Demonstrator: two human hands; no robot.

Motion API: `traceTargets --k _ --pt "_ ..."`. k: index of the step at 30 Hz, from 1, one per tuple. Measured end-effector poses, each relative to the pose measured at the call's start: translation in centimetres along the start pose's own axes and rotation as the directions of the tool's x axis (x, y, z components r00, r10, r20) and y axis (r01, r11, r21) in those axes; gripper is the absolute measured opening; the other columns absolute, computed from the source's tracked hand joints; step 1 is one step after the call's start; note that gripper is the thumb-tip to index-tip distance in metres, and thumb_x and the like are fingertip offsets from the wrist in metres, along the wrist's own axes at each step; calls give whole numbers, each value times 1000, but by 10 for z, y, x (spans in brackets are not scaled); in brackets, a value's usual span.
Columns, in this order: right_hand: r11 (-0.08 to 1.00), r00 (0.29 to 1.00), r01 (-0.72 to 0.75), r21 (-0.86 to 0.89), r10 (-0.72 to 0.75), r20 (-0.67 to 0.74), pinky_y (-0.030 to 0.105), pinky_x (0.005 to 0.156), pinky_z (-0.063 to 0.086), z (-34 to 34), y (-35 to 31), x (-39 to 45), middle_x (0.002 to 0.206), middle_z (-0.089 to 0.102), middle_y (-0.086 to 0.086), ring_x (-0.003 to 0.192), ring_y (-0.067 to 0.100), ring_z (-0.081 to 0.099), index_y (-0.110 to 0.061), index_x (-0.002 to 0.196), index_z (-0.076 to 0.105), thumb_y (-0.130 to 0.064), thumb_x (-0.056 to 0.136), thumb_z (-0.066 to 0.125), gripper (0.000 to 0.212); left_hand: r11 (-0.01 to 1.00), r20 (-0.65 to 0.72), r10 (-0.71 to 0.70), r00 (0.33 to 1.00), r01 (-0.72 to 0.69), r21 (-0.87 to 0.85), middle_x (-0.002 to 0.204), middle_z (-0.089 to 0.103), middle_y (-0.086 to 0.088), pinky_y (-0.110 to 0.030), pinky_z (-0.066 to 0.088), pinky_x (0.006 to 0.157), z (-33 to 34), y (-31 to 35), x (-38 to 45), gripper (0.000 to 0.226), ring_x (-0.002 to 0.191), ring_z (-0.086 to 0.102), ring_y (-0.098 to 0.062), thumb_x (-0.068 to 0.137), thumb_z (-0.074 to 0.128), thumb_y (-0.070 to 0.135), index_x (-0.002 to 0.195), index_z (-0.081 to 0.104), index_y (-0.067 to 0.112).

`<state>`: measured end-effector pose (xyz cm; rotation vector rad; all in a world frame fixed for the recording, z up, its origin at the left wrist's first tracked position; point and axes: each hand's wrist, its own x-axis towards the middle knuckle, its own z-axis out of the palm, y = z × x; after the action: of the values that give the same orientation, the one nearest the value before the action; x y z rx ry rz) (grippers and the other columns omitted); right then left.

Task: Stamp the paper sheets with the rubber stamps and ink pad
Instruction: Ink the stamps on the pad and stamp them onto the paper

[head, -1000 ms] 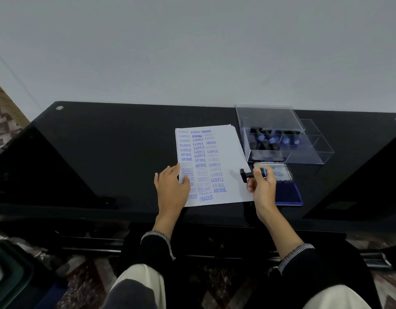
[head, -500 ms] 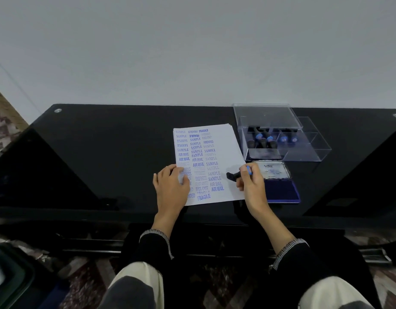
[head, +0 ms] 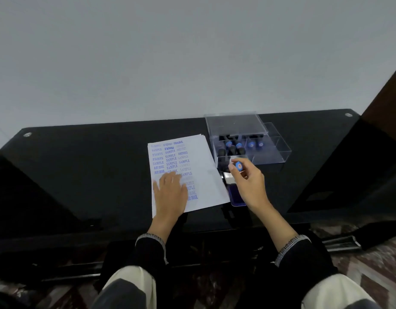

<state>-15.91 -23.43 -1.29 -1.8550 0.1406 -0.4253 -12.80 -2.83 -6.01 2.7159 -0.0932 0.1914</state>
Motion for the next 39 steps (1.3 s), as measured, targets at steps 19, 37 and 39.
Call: traceTargets --k 19,37,39 --pt "1000 995 -4 -13 3 -104 21 75 54 -9 9 102 93 66 7 85 19 63 -17 106 60 -15 92 62 14 978 12 175 984 -173 -115 149 43 0 -35 12 120 35 17 38 42 142 31 -17 100 47 31 138 51 15" --pt "732 956 -18 -681 211 203 39 81 48 63 21 198 110 61 13 96 33 59 -9 107 60 -30 95 57 24 983 -2 152 988 -151 -101 149 42 8 -27 4 119 41 14 40 61 143 28 -10 92 23 51 138 50 23" --pt "714 946 -27 -700 246 214 40 88 50 63 20 199 117 64 15 106 34 60 -10 113 66 -17 95 52 24 983 -4 148 989 -148 -104 148 44 8 -28 6 119 41 14 41 58 142 30 -10 93 26 50 138 51 23"
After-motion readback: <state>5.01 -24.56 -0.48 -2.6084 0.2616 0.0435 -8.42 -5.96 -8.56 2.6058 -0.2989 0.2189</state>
